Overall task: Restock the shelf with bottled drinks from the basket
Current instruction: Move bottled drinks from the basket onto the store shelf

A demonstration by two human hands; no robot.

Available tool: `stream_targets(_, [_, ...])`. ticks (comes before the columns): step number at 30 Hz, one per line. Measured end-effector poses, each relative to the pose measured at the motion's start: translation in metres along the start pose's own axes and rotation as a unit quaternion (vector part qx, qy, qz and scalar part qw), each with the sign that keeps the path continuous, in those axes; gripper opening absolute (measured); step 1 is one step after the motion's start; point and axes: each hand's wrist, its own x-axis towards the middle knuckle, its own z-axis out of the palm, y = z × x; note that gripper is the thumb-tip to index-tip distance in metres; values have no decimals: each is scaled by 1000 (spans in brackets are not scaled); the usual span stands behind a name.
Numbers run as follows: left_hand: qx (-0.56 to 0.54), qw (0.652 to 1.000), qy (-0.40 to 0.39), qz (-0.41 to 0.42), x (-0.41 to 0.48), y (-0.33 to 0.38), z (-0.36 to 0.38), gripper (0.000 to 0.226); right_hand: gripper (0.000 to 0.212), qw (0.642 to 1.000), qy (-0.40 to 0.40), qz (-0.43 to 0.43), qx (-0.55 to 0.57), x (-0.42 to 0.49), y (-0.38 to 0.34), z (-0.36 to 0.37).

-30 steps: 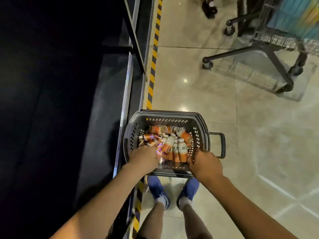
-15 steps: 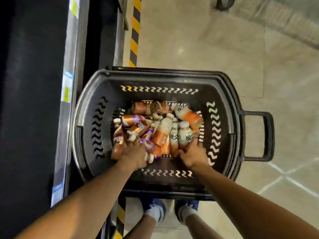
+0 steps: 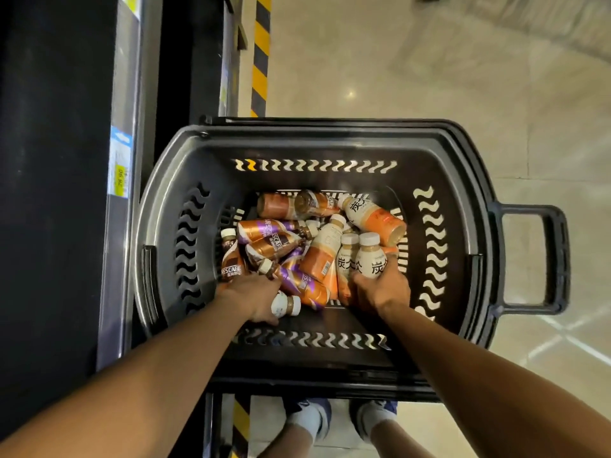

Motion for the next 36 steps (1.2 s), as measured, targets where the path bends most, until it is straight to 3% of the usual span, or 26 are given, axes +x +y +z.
stream_targets(2, [-49, 998, 22, -19, -12, 0, -4, 71, 77, 1000, -4, -21, 16, -16, -3, -13])
stream_targets(5, [-264, 962, 53, -43, -44, 0, -17, 73, 71, 996, -23, -37, 84, -47, -18, -41])
stream_targets(6, [-368, 927, 62, -43, -58, 1, -24, 71, 68, 993, -31, -44, 107, -60, -26, -54])
stream_targets(9, [-633, 765, 102, -57, -110, 14, -59, 59, 58, 988, -42, -46, 141, -101, -60, -101])
stream_targets(11, [-730, 670, 128, -55, -153, 27, -91, 46, 57, 987, -41, -62, 143, -136, -89, -136])
stream_targets(14, [-822, 549, 149, -24, -236, 53, -142, 55, 51, 981, -33, -102, 160, -200, -139, -196])
stream_targets(17, [-860, 477, 180, 24, -331, 78, -187, 57, 42, 973, -36, -140, 180, -273, -190, -256])
stream_targets(21, [-849, 455, 256, 84, -482, 109, -244, 54, 33, 946, -49, -234, 218, -393, -257, -347])
stream_targets(25, [-812, 421, 390, 101, -615, 137, -278, 54, 37, 903, -121, -321, 260, -495, -304, -419])
stream_targets(28, [-789, 379, 474, 94, -702, 162, -280, 65, 44, 868, -192, -379, 259, -559, -327, -455])
stream_targets(32, [-743, 320, 583, 75, -796, 203, -255, 56, 58, 814, -283, -462, 210, -633, -341, -479])
stream_targets(36, [-686, 248, 684, 22, -877, 240, -215, 61, 55, 741, -383, -529, 156, -710, -340, -487])
